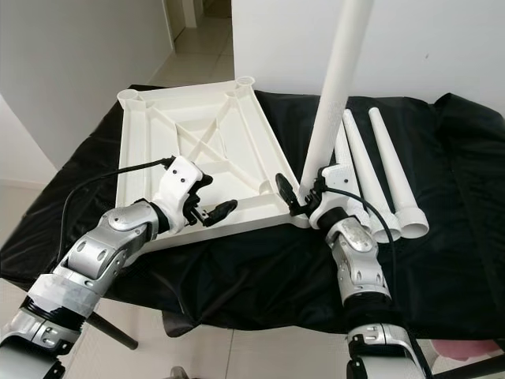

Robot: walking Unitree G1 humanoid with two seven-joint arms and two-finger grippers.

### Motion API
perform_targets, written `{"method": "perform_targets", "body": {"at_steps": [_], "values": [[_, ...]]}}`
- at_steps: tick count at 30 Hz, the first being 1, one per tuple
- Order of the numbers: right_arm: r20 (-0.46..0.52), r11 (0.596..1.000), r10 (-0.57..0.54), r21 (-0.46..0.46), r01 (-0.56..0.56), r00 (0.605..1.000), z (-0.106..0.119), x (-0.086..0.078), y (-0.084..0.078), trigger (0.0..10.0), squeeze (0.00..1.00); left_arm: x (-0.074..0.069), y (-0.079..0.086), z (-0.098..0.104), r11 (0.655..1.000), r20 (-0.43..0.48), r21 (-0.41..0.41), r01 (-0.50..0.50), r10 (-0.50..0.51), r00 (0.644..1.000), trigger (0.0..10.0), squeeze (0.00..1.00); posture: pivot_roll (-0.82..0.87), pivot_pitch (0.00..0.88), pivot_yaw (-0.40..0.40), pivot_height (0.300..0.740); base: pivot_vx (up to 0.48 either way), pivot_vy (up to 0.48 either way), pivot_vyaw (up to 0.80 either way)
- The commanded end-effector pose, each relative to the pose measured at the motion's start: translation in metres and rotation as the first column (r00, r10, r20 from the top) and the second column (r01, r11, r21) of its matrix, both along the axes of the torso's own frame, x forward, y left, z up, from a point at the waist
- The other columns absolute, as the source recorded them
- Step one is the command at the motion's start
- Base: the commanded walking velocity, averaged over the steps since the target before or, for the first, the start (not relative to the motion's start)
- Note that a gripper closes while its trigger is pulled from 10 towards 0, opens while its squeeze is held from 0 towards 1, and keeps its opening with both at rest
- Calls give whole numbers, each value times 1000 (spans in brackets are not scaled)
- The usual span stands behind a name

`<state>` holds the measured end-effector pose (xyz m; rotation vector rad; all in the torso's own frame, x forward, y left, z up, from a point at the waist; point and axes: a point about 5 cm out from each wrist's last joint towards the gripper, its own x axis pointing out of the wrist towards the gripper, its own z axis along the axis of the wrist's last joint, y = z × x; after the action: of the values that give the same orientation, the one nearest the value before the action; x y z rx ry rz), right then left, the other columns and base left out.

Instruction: Building children table

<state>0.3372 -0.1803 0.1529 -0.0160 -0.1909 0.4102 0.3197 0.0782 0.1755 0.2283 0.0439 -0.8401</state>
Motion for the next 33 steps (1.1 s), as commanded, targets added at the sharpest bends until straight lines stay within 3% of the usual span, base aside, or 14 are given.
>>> {"method": "perform_targets", "body": {"at_steps": [1,10,11,12,17,18,19,26,27,28,32,33], "values": [[-25,999,39,-24,-40,999,-6,1,7,10000,0,-4,-2,0,990,-25,7,142,-142,990,10000,0,-62,34,92,740,0,0,0],[-36,997,72,-31,-73,997,-10,0,9,9922,0,-3,-7,-1,987,-26,10,163,-163,986,10000,0,-68,29,82,740,0,0,0],[-34,997,72,-29,-73,997,-10,0,8,4706,0,-4,-8,-2,986,-27,7,167,-166,986,10000,0,-67,29,78,740,0,0,0],[-29,997,66,-29,-67,997,-10,0,6,2980,0,-5,-9,-2,985,-27,5,170,-170,985,10000,0,-66,28,76,740,0,0,0],[-24,998,61,-30,-62,998,-9,1,5,2980,0,-6,-9,-2,985,-28,4,172,-172,985,10000,0,-66,28,76,740,0,0,0],[-19,998,55,-34,-56,998,-8,2,3,157,0,-6,-9,-2,985,-27,3,172,-172,985,10000,0,-65,27,65,740,0,0,0],[-18,999,42,-27,-42,999,-8,2,0,0,0,-6,-9,-2,985,-25,4,170,-170,985,10000,0,-62,24,58,740,0,0,0],[-41,999,18,47,-16,999,-13,-4,-2,39,0,-5,-7,-3,988,-20,0,154,-154,988,10000,0,-60,15,48,740,0,0,0],[-49,998,12,58,-9,999,-16,-6,0,6118,0,-5,-7,-3,989,-22,-1,151,-151,988,10000,0,-60,15,48,740,0,0,0],[-57,997,0,73,4,998,-19,-8,4,10000,0,-5,-6,-3,989,-23,-1,149,-149,989,10000,0,-58,13,44,740,0,0,0],[-69,995,-45,87,51,997,-21,-10,10,10000,0,-6,-6,-4,989,-21,2,149,-149,989,10000,0,-56,11,42,740,0,0,0],[-95,992,-113,44,117,989,-25,-9,16,10000,0,-5,-6,-4,990,-16,8,139,-138,990,10000,0,-58,7,39,740,0,0,0]]}}
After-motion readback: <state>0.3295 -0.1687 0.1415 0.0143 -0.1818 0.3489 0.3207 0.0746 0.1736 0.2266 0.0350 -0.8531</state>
